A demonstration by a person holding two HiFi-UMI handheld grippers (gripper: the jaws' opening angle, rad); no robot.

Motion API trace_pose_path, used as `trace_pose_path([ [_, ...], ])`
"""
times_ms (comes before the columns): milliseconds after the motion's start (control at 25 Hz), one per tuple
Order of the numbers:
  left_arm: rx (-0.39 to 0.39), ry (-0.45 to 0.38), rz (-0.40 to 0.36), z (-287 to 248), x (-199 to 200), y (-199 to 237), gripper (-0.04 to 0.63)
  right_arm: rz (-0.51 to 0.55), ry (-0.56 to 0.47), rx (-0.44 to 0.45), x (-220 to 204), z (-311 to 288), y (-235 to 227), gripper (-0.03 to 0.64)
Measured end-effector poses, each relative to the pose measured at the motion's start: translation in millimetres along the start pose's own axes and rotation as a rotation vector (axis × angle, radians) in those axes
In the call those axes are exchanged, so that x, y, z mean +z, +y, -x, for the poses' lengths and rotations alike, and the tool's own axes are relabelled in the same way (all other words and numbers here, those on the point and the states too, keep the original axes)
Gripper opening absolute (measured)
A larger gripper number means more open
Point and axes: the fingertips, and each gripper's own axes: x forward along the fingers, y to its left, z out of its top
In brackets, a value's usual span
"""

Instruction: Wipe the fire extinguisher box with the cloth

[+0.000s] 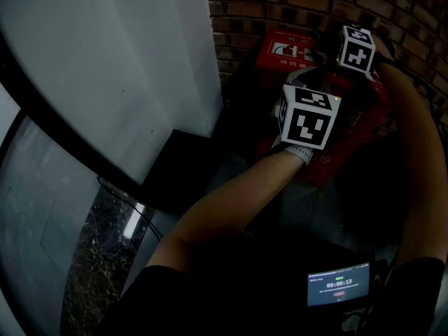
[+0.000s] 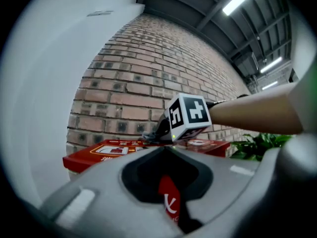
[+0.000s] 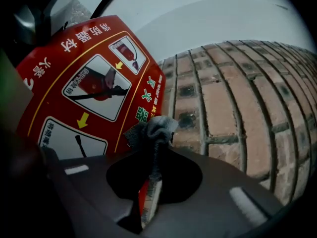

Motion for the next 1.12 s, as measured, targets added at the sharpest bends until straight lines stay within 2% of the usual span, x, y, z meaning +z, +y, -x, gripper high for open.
trace_pose_path([
  [160,-0.002,-0.009,0.026,-0.6,-4.0,-0.8,0.002,-0.02,-0.021,-0.003,0.1,0.2,4.4,0.031],
  [560,0.026,-0.011,-0.003,0.0,-1.6,5.1,0.002,-0.028,-0.077,0.067,20.3,34.6,26.6,0.031],
  [840,0.036,0.025,-0.04,-2.2,-2.9,4.3,0.002,-0.015,-0.121,0.113,32.1,68.7,51.3,0.031],
  [1120,0.005,0.058,0.019,5.8,-0.6,-0.6,0.002,-0.016,-0.157,0.162,42.2,98.8,74.5,0.031],
])
